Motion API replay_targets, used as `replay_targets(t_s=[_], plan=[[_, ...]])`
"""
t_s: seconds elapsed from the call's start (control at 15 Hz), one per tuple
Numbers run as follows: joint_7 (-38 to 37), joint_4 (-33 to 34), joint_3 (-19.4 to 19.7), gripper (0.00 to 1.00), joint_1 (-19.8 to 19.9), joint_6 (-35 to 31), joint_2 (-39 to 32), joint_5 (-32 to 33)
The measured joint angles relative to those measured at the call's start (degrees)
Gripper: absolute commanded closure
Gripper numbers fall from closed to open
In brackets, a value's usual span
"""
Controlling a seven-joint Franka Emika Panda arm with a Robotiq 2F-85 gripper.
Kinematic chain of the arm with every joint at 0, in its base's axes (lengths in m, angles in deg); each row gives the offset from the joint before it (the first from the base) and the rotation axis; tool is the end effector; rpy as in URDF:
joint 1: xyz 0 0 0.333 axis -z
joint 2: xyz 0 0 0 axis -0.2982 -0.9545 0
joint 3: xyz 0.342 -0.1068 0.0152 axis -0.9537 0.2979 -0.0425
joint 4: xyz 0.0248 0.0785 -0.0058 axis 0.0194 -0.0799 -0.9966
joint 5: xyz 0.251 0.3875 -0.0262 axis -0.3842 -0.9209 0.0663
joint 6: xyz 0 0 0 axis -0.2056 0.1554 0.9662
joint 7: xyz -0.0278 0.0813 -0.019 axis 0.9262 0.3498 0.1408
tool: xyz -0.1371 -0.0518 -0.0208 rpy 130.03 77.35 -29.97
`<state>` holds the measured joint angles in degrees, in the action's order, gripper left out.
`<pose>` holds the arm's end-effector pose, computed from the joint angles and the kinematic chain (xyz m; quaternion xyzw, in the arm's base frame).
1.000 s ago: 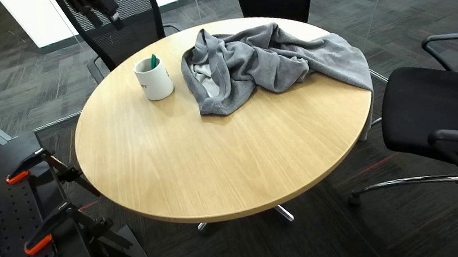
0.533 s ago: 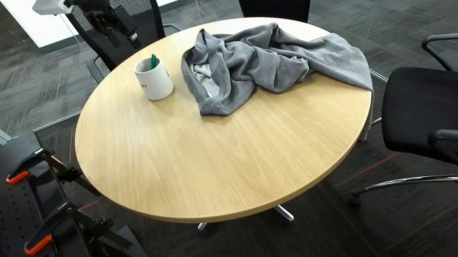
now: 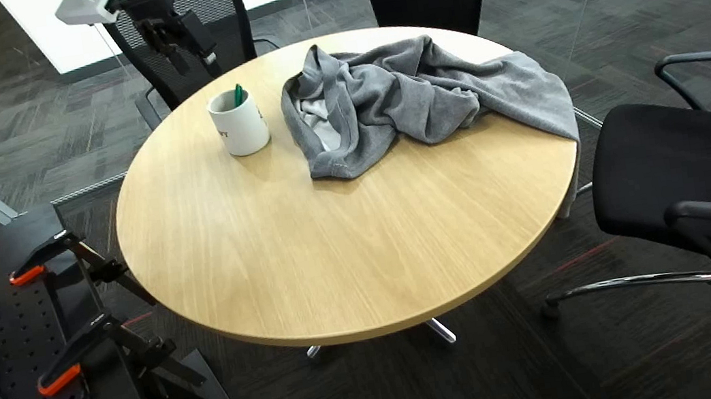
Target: Pick up the pen from the cup and put it on the table
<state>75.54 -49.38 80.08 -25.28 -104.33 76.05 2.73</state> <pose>0.5633 0.1424 0.2017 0.9890 0.1247 0.0692 0.0401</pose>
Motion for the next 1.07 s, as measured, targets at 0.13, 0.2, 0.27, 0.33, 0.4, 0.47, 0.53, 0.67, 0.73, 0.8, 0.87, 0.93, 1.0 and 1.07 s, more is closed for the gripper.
replay_targets(t_s=[0.13,0.2,0.27,0.33,0.4,0.47,0.53,0.67,0.73,0.8,0.87,0.93,1.0,1.07], plan=[[0.16,-0.02,0.0,0.0,-0.14,-0.04,-0.08,-0.01],[0.19,-0.01,0.0,0.0,-0.22,-0.11,-0.15,-0.01],[0.19,-0.01,0.0,0.0,-0.31,-0.2,-0.23,0.02],[0.23,-0.01,0.0,0.0,-0.42,-0.3,-0.31,0.05],[0.25,-0.01,0.0,0.08,-0.56,-0.35,-0.41,0.07],[0.26,-0.01,0.0,0.17,-0.73,-0.44,-0.54,0.15],[0.27,-0.01,0.0,0.27,-0.93,-0.63,-0.71,0.24],[0.3,-0.01,0.0,0.39,-1.3,-1.21,-1.25,0.42],[0.3,-0.01,0.0,0.41,-1.47,-1.71,-1.62,0.61],[0.3,0.0,0.01,0.42,-1.61,-2.33,-2.03,0.81],[0.3,0.03,0.04,0.38,-1.72,-3.06,-2.53,1.18],[0.3,0.07,0.15,0.36,-1.83,-3.89,-3.07,1.61],[0.3,0.13,0.39,0.35,-1.96,-4.94,-3.7,2.25],[0.3,0.23,0.75,0.35,-2.19,-5.98,-4.32,2.75]])
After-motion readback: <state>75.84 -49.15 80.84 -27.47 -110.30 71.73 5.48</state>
